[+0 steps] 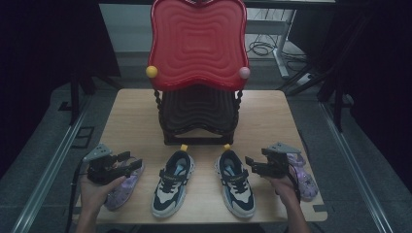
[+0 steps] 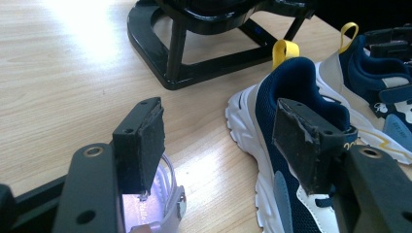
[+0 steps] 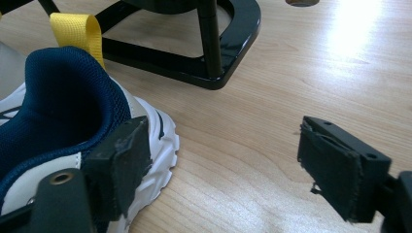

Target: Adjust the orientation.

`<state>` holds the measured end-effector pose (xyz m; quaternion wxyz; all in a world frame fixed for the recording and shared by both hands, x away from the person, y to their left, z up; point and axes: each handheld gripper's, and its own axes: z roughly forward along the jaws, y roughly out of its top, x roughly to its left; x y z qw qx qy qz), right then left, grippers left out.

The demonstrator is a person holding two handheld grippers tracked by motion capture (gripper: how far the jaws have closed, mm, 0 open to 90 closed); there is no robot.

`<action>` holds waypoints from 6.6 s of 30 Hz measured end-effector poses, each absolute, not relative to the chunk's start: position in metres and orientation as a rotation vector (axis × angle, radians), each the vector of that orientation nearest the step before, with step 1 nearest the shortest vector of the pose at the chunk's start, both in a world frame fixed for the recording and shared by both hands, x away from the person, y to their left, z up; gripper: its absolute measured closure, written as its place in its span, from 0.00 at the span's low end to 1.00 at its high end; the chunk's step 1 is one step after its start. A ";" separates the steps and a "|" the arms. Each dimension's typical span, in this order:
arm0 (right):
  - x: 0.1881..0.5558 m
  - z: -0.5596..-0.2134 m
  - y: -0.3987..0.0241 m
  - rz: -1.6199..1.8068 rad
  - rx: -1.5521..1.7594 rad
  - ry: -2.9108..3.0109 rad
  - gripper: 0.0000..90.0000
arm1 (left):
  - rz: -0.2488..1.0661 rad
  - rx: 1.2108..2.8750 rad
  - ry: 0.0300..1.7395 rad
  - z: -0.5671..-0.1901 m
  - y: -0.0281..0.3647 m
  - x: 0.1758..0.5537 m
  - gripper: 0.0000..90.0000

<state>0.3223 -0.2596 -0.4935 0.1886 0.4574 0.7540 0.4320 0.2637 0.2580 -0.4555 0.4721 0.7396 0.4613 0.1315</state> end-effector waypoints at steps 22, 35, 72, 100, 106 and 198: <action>0.320 -0.482 -0.258 1.349 1.241 2.139 0.44 | 0.367 1.827 1.133 -0.448 0.248 0.248 0.40; 0.318 -0.487 -0.261 1.356 1.279 2.149 0.46 | 0.283 1.858 1.179 -0.450 0.249 0.239 0.88; 0.317 -0.493 -0.255 1.281 1.269 2.191 0.42 | 0.200 1.960 1.403 -0.515 0.261 0.193 1.00; 0.317 -0.494 -0.265 1.314 1.342 2.157 0.43 | 0.236 2.000 1.468 -0.518 0.278 0.182 1.00; 0.316 -0.494 -0.265 1.311 1.340 2.159 0.43 | 0.268 1.990 1.502 -0.518 0.288 0.180 1.00; 0.305 -0.492 -0.263 1.239 1.280 2.194 0.49 | 0.373 1.866 1.274 -0.443 0.275 0.268 0.40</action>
